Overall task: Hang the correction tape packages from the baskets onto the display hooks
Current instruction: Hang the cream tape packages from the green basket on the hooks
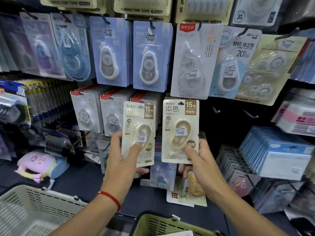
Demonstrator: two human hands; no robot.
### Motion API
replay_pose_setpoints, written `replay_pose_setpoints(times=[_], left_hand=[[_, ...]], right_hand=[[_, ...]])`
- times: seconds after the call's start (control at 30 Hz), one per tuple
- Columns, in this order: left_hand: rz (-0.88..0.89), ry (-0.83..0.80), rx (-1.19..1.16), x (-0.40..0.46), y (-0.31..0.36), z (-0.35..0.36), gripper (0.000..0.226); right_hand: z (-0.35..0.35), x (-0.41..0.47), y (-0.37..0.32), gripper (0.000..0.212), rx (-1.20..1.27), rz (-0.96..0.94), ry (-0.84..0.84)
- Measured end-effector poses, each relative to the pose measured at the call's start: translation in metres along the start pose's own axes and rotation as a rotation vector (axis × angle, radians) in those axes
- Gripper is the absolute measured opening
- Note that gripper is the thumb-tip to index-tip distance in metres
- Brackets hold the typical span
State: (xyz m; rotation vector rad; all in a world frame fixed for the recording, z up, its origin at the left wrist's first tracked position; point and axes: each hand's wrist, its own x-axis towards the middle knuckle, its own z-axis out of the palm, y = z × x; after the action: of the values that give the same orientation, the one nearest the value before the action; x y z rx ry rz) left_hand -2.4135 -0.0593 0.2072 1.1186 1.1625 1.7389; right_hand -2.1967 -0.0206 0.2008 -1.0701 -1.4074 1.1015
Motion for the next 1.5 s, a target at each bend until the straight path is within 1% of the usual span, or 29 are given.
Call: replay_pose_setpoints(times=[0.1,0.2,0.37,0.47,0.53,0.57,0.6,0.67,0.7,0.73,0.77,0.8,0.83,0.9,0.97,1.0,1.07,1.2,1.33,1.5], left_hand=[[0.009,0.008,0.004,0.001,0.000,-0.001,0.029],[0.024,0.015,0.013,0.001,0.000,-0.001,0.029],[0.037,0.031,0.004,0.001,0.000,-0.001,0.029],[0.029,0.055,-0.004,0.001,0.001,-0.002,0.029],[0.042,0.059,-0.016,0.001,0.002,-0.001,0.032],[0.051,0.056,-0.019,0.000,0.003,0.000,0.034],[0.056,0.049,-0.023,0.000,0.003,0.000,0.035],[0.058,0.018,-0.033,-0.003,0.004,0.002,0.035],[0.057,-0.004,-0.039,-0.004,0.004,0.004,0.035],[0.053,-0.031,-0.048,-0.005,0.004,0.006,0.034],[0.043,-0.064,-0.059,-0.007,0.003,0.008,0.035],[0.031,-0.101,-0.070,-0.008,0.002,0.010,0.036],[0.017,-0.142,-0.077,-0.010,0.001,0.012,0.037],[-0.014,-0.221,-0.093,-0.012,-0.002,0.018,0.039],[-0.040,-0.262,-0.105,-0.013,-0.005,0.023,0.039],[-0.043,-0.270,-0.102,-0.014,-0.006,0.026,0.040],[-0.025,-0.278,-0.084,-0.013,-0.008,0.030,0.044],[-0.016,-0.245,-0.072,-0.013,-0.010,0.037,0.053],[0.018,-0.234,-0.090,-0.011,-0.009,0.042,0.057],[-0.013,-0.226,-0.106,-0.011,-0.006,0.046,0.059]], right_hand=[[0.001,0.000,0.002,0.013,-0.046,0.029,0.040],[0.001,0.001,0.001,0.007,-0.054,0.026,0.050],[0.004,-0.001,-0.003,0.006,-0.062,-0.058,0.058],[0.005,0.000,-0.002,0.011,-0.071,-0.084,0.074],[0.004,0.002,0.000,0.011,-0.052,-0.052,0.059],[0.003,0.005,0.002,0.015,-0.076,-0.013,0.054],[0.001,0.007,0.006,0.026,-0.139,0.044,0.062],[-0.002,0.008,0.013,0.050,-0.413,0.137,0.088],[-0.003,0.008,0.015,0.055,-0.545,0.150,0.095],[-0.003,0.007,0.015,0.053,-0.588,0.137,0.092],[-0.002,0.005,0.013,0.044,-0.544,0.099,0.069],[0.001,0.003,0.009,0.033,-0.436,0.055,0.027],[0.004,0.001,0.003,0.028,-0.323,0.027,-0.028],[0.010,-0.001,-0.005,0.032,-0.157,-0.030,-0.149],[0.014,-0.003,-0.011,0.043,-0.092,-0.062,-0.192],[0.015,-0.004,-0.011,0.048,-0.080,-0.069,-0.179],[0.014,-0.006,-0.011,0.049,-0.071,-0.093,-0.129],[0.010,-0.004,-0.011,0.036,-0.066,-0.125,-0.032],[0.008,-0.001,-0.017,0.032,-0.057,-0.129,-0.022],[0.007,-0.003,-0.023,0.026,-0.029,-0.140,0.007]])
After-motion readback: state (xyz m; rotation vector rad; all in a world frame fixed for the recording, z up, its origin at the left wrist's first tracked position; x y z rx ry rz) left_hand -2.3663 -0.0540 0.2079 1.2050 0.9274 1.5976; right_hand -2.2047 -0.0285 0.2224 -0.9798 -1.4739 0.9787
